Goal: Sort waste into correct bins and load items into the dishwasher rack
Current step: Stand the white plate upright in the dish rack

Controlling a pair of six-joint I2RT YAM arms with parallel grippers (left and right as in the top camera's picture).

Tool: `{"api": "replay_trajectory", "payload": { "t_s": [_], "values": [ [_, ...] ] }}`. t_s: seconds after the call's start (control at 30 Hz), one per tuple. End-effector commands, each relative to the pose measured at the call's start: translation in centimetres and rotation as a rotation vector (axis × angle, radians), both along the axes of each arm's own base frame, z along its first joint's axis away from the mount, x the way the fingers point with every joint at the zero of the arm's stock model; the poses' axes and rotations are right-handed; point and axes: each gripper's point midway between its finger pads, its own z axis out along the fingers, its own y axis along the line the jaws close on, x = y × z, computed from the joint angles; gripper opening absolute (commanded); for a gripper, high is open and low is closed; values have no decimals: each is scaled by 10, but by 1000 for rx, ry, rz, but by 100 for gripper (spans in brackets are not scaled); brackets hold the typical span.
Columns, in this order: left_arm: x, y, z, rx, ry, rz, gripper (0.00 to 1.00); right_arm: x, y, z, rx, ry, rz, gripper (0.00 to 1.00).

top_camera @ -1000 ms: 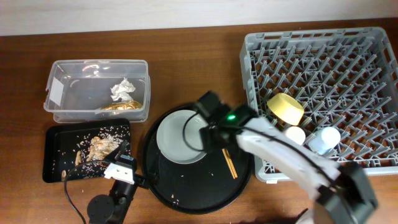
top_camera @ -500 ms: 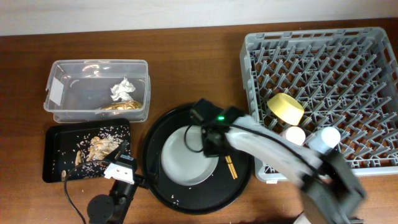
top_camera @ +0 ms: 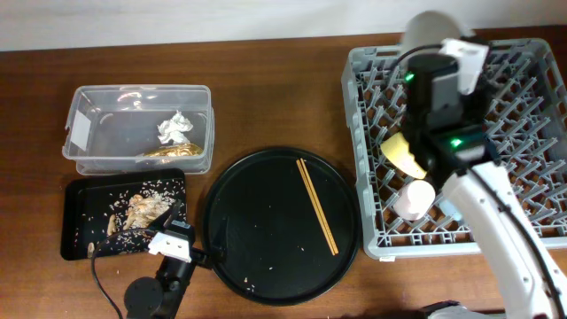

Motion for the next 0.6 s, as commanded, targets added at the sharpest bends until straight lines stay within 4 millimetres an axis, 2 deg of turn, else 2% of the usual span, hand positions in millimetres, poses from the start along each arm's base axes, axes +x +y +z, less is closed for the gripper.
{"api": "replay_trajectory", "payload": {
  "t_s": [0.0, 0.1, 0.2, 0.3, 0.33, 0.37, 0.4, 0.43, 0.5, 0.57],
  "values": [
    [0, 1, -2, 12, -4, 0, 99, 4, -31, -12, -84, 83, -103, 4],
    [0, 1, -2, 12, -4, 0, 99, 20, -21, -45, -86, 179, -61, 4],
    [0, 1, -2, 12, -4, 1, 99, 34, 1, -90, -120, 319, -12, 4],
    [0, 1, -2, 12, -4, 0, 99, 33, 9, -103, -172, 375, -26, 4],
    [0, 1, -2, 12, -4, 0, 99, 32, 12, -104, -182, 386, -22, 13],
    [0, 1, -2, 12, -4, 0, 99, 32, 16, -104, -185, 390, -13, 38],
    [0, 1, -2, 12, -4, 0, 99, 31, 21, -102, -189, 391, 0, 68],
    [0, 1, -2, 12, -4, 0, 99, 28, 28, -96, -190, 384, 19, 77],
    [0, 1, -2, 12, -4, 0, 99, 22, 46, -83, -168, 358, 76, 83],
    [0, 1, -2, 12, -4, 0, 100, 14, 79, -80, -79, 382, 238, 84]
  ]
}}
